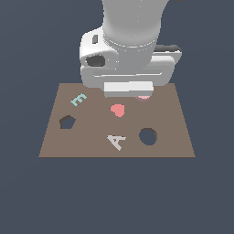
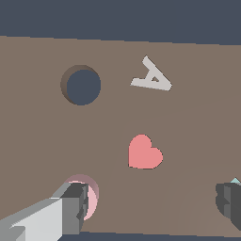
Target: Insert a designated object into the corresponding slot on a board.
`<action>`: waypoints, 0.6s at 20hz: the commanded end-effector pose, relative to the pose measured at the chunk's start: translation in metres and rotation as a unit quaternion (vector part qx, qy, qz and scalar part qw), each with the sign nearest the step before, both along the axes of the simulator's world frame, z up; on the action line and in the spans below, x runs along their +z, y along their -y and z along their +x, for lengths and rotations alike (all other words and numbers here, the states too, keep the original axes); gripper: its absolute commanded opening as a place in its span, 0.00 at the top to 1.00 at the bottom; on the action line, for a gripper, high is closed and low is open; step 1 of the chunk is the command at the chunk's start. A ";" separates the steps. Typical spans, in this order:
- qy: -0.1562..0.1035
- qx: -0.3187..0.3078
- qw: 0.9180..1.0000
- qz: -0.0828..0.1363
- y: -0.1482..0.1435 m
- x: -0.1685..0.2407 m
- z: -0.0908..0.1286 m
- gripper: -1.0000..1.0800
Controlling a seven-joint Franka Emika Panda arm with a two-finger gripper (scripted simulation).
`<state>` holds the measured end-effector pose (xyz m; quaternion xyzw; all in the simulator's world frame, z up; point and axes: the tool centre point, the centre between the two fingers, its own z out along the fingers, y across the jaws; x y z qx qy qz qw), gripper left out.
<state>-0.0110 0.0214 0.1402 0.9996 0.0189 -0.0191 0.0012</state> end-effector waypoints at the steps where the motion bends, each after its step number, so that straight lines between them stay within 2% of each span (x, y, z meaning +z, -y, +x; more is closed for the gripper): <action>1: 0.000 0.000 1.000 0.000 0.000 0.000 0.000 0.04; 7: 0.001 0.000 1.000 0.000 -0.005 -0.006 -0.005 0.04; 12: 0.004 0.001 1.000 0.001 -0.018 -0.020 -0.019 0.04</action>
